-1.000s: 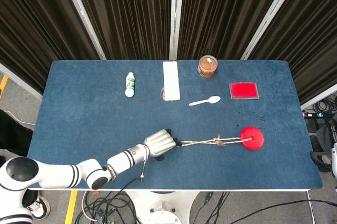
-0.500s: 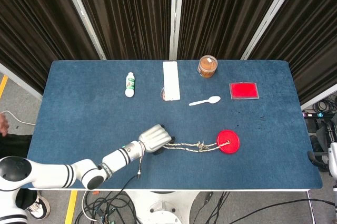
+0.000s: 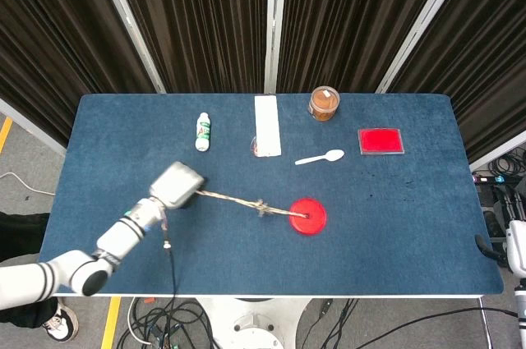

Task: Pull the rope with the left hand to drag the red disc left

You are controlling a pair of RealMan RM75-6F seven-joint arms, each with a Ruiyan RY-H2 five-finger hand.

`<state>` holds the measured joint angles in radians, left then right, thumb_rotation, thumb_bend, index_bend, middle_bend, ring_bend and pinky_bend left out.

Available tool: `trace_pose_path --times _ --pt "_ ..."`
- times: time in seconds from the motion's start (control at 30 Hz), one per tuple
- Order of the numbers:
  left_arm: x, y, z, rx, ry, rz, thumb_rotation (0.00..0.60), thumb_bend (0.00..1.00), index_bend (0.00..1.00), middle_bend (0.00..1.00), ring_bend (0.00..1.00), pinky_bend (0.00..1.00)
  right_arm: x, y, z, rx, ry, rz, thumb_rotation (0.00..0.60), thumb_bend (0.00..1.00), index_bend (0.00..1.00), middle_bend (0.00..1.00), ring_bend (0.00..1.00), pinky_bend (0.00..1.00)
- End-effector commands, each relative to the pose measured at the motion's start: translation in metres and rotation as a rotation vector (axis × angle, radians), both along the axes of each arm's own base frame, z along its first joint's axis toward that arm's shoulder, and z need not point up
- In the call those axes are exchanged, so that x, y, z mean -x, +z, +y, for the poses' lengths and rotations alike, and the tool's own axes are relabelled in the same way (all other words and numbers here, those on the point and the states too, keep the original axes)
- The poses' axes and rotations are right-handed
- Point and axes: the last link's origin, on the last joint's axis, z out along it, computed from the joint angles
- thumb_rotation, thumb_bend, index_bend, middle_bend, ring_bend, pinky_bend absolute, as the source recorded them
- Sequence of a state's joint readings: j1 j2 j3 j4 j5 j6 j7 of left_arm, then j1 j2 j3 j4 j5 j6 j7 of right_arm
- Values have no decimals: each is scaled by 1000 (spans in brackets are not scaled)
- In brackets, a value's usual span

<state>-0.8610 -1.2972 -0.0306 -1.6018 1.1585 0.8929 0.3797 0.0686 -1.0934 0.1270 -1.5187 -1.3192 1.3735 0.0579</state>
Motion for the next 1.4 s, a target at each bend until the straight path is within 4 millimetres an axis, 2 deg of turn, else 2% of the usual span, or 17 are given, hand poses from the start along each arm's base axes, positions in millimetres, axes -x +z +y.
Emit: trace_pose_path --times 0.03,0.2,0.3,0.47,0.77,0.87,0.97,1.07,1.2,1.3,1.37,1.4 --pt "48 39 -9 -88 109 22 600 489 614 1000 871 545 -1 -2 -1 -5 2 0 600 188 0 0 0 0" --pt "100 86 -22 -212 229 33 600 490 630 1000 874 548 -3 0 -1 2 11 4 600 189 0 0 0 0" --pt "121 110 -24 -299 260 26 600 490 630 1000 874 549 -3 3 0 12 13 9 600 189 0 0 0 0" --pt "144 140 -20 -479 251 -5 600 485 627 1000 873 548 -5 4 0 10 14 10 600 189 0 0 0 0" --pt "169 176 -15 -569 292 36 600 486 631 1000 873 545 -8 1 0 1 20 13 600 190 0 0 0 0" --pt "165 179 -16 -576 285 9 600 485 633 1000 873 544 -6 -1 0 -3 14 12 600 189 0 0 0 0" --pt "147 170 -13 -565 243 -54 600 486 633 1000 873 544 -6 -3 -1 -11 13 14 600 189 0 0 0 0" --pt "114 153 -7 -518 160 -137 600 486 634 1000 873 544 -7 -4 -2 -13 17 13 600 189 0 0 0 0" --pt "62 119 -1 -426 26 -197 600 484 638 1000 873 545 -10 -4 -5 -6 24 3 600 189 0 0 0 0" --pt "38 90 -2 -346 -14 -224 600 475 639 1000 867 547 -14 -3 -6 -5 42 -7 600 189 0 0 0 0" --pt "34 75 -7 -297 -33 -231 600 402 633 1000 852 548 -15 -4 -6 -13 47 -8 600 189 0 0 0 0" --pt "34 67 -11 -263 -44 -236 600 302 612 1000 834 546 -14 -4 -6 -20 46 -8 600 189 0 0 0 0"
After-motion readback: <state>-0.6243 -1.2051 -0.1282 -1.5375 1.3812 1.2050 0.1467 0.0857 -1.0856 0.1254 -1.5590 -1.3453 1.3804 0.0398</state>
